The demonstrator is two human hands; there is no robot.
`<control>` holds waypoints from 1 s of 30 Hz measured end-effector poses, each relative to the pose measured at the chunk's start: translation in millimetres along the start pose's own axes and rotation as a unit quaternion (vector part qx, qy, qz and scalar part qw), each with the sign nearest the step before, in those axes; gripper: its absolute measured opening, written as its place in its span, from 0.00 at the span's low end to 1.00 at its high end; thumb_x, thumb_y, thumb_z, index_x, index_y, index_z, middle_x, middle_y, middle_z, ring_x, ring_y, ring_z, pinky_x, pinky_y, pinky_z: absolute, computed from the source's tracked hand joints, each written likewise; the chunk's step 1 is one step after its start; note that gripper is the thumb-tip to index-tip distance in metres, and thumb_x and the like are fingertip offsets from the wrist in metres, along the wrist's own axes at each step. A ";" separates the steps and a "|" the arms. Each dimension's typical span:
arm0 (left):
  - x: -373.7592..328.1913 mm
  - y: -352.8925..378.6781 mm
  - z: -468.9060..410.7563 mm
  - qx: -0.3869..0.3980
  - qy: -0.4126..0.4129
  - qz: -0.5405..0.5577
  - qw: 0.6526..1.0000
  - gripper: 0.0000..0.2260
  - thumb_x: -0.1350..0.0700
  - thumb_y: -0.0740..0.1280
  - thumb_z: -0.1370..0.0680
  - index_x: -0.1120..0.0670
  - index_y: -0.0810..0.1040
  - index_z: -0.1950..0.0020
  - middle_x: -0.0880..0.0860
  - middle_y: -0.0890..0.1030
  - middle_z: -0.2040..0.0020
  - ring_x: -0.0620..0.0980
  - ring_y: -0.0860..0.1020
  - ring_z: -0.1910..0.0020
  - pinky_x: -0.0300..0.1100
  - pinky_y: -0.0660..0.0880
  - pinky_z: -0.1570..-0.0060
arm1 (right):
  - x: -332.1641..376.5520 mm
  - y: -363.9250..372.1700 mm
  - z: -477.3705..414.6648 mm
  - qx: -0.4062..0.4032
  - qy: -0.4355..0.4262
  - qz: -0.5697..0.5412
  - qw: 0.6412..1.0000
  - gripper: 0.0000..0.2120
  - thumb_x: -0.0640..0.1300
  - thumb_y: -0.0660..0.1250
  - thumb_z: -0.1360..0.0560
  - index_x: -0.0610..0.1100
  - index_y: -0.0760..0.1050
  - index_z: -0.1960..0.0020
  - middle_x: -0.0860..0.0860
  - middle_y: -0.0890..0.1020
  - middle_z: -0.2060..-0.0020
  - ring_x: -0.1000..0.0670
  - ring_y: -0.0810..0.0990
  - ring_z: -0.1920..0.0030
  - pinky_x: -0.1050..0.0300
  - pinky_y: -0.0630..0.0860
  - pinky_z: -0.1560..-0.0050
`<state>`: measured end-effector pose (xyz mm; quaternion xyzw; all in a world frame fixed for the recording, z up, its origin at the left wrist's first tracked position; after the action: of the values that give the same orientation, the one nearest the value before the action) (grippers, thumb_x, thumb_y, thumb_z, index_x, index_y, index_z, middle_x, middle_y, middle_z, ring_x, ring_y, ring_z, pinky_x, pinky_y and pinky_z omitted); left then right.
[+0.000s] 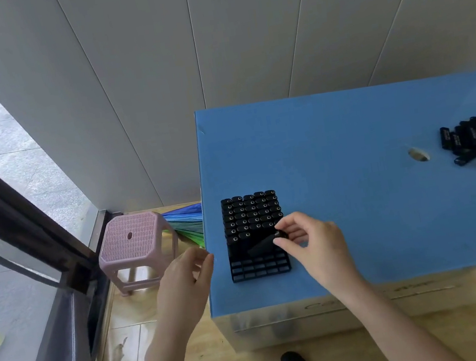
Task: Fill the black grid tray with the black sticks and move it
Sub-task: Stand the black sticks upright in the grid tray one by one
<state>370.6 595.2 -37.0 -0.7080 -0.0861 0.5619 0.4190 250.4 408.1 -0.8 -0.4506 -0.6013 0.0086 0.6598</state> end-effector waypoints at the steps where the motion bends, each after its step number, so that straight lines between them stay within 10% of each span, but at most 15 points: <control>1: 0.1 0.3 -0.1 0.001 0.006 -0.033 0.999 0.07 0.52 0.63 0.22 0.52 0.79 0.51 0.44 0.80 0.57 0.46 0.78 0.58 0.48 0.77 0.56 | 2.1 0.5 -1.5 -0.002 -0.021 0.038 0.999 0.08 0.41 0.73 0.31 0.47 0.78 0.53 0.60 0.80 0.62 0.59 0.79 0.62 0.71 0.74 0.56; 11: 0.6 6.2 0.4 0.043 0.017 -0.111 0.993 0.09 0.49 0.60 0.21 0.51 0.77 0.48 0.43 0.78 0.55 0.47 0.77 0.55 0.47 0.78 0.55 | 14.8 18.8 -14.8 0.028 -0.134 0.107 0.985 0.05 0.40 0.73 0.31 0.43 0.80 0.56 0.54 0.83 0.61 0.54 0.80 0.62 0.55 0.79 0.57; 30: -2.7 7.1 7.3 0.069 0.056 -0.097 0.991 0.10 0.50 0.61 0.21 0.53 0.77 0.48 0.45 0.77 0.55 0.48 0.77 0.59 0.45 0.75 0.55 | 28.6 25.0 -27.4 0.127 -0.164 0.186 0.960 0.08 0.40 0.69 0.27 0.41 0.82 0.49 0.51 0.83 0.53 0.51 0.80 0.53 0.66 0.68 0.52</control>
<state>360.8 592.8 -40.0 -0.6963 -0.0920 0.4823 0.5235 293.6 422.8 10.1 -0.4596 -0.6005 0.2815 0.5906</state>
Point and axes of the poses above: each hand's wrist, its own z-axis away from the middle knuckle, its own y-axis out of the palm, x = y × z, the point moved 7 cm from there along -z, towards the middle knuckle
